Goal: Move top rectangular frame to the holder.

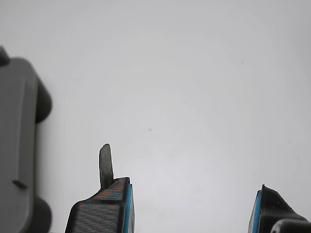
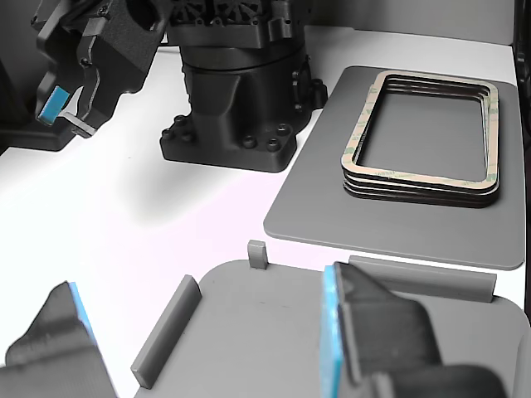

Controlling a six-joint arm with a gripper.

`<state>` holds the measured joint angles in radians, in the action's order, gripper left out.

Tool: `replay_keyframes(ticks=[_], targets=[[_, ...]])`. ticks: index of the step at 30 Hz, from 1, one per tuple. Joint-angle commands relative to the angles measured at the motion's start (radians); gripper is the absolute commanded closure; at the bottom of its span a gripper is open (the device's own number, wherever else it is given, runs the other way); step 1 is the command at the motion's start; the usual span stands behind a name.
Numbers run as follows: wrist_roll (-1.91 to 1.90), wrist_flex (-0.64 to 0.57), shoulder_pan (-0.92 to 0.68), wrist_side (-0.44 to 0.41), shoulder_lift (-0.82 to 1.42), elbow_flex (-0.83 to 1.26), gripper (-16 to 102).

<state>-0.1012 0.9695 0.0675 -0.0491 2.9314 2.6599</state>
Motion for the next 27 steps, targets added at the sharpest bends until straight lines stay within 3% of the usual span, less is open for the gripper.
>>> replay_keyframes(ticks=[1,22,27], targets=[[0.002,-0.005,0.012,0.002,0.023,-0.021,-14],[-0.003,-0.003,0.014,0.0,0.023,-0.021,-14],[0.054,-0.006,0.012,0.075,0.0,-0.069,-14]])
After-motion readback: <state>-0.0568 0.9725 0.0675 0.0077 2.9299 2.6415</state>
